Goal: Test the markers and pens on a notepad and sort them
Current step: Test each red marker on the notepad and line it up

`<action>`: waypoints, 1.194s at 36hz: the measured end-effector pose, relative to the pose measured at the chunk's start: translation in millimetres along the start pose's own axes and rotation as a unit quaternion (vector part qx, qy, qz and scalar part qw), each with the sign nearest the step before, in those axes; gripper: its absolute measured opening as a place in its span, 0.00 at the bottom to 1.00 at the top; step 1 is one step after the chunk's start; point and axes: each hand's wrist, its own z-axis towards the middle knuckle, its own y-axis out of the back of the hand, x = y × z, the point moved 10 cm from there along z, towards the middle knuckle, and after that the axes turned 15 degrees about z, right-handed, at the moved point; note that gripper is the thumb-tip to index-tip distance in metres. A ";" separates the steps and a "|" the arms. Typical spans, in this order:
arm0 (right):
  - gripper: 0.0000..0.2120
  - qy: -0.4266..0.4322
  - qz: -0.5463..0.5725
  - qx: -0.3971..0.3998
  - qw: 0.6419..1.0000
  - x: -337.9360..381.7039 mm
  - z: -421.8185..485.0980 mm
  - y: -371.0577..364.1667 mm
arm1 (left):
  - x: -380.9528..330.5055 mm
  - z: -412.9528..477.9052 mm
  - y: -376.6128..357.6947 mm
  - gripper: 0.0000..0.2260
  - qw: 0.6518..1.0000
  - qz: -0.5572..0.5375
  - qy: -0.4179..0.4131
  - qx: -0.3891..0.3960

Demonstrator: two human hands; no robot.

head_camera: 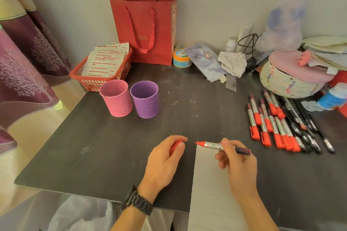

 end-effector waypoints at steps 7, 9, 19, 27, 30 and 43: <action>0.09 -0.003 0.051 0.013 0.999 2.1 -1.8 -0.2 | -12.6 0.5 6.1 0.17 0.998 0.031 -0.049 -0.020; 0.06 0.000 0.058 0.029 0.998 3.5 -2.2 -3.2 | -13.2 0.1 5.9 0.17 0.998 0.036 -0.053 -0.020; 0.04 0.041 -0.001 0.070 0.997 5.3 -2.4 -8.0 | -6.9 1.1 9.3 0.12 0.999 0.007 -0.029 -0.033; 0.07 0.044 -0.034 0.090 0.994 3.1 -4.4 -11.9 | -6.8 0.4 17.0 0.14 0.997 -0.032 -0.030 -0.066; 0.06 0.047 -0.044 0.092 0.994 4.5 -4.5 -12.9 | -7.9 0.7 17.6 0.15 0.997 -0.039 -0.032 -0.066; 0.09 0.038 -0.076 0.110 0.990 2.2 -7.3 -17.5 | -8.4 -0.1 16.1 0.15 0.996 -0.043 -0.052 -0.059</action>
